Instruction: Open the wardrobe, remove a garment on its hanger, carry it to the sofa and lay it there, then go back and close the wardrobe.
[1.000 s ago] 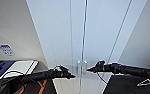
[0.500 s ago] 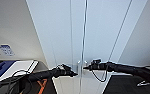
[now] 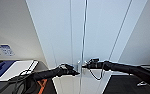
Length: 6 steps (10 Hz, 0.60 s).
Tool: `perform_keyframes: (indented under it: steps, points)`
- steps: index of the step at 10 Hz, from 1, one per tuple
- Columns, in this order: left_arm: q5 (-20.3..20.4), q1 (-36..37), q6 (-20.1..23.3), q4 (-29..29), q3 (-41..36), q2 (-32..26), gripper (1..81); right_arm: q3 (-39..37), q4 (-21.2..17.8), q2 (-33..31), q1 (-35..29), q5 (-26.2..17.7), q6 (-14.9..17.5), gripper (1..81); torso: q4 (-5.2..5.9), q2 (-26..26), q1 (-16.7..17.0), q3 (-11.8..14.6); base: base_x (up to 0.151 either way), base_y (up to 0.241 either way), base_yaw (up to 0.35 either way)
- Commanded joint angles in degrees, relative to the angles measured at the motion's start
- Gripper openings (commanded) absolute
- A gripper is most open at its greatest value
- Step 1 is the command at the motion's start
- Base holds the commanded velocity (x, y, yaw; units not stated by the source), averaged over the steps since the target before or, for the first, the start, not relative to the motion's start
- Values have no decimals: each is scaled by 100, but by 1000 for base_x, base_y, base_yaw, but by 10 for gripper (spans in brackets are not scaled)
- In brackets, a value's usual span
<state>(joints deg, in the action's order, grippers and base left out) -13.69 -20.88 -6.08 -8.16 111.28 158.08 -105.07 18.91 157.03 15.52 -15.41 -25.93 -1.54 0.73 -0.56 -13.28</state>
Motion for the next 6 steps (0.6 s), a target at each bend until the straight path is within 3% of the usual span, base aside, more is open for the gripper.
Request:
perform_keyframes:
  steps: [1, 6]
  points:
    - [-37, 950, 19, -28, 315, 338, 811, 93, -10, 51, -1036, 38, 9, 811, 0, 0, 0, 0, 0, 0, 0]
    - [-37, 1117, 28, -160, 1002, 1077, 811, 286, -27, 51, -1081, -32, 9, 811, 0, 0, -2, 0, 0, 0, 0]
